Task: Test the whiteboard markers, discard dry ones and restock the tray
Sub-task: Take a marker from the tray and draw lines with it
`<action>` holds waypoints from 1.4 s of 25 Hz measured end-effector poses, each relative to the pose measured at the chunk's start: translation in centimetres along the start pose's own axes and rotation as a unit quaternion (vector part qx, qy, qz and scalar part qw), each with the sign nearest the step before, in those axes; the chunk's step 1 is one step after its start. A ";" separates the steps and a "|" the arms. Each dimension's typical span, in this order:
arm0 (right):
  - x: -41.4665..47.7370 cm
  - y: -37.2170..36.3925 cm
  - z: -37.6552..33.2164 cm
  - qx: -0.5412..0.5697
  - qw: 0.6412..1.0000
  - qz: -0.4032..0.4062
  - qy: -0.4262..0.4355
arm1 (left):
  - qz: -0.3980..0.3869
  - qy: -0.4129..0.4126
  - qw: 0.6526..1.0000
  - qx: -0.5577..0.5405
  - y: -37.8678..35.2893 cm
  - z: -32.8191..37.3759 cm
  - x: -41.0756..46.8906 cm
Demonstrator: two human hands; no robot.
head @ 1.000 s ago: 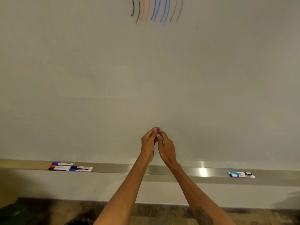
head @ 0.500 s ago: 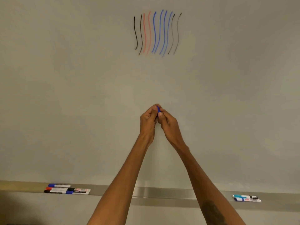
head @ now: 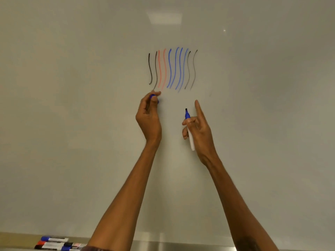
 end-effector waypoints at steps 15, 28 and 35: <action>5.7 1.2 -2.7 0.238 0.969 0.054 0.028 | 0.043 -0.244 0.957 0.151 -0.9 -2.3 3.3; 9.2 1.5 -11.4 -0.133 0.906 0.231 0.330 | 0.040 -0.272 0.949 0.157 -1.1 -2.2 3.3; 3.9 2.6 -5.5 -0.168 0.920 0.227 0.271 | 0.048 -0.247 0.954 0.161 -0.8 -2.4 3.2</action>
Point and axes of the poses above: each hand's wrist, its own x-axis towards the middle knuckle, its own y-axis out of the back of the hand, z = x × y, the point moved 8 cm from there along x, towards the middle knuckle, and after that the axes turned 10 degrees about z, right-handed, at the moved point
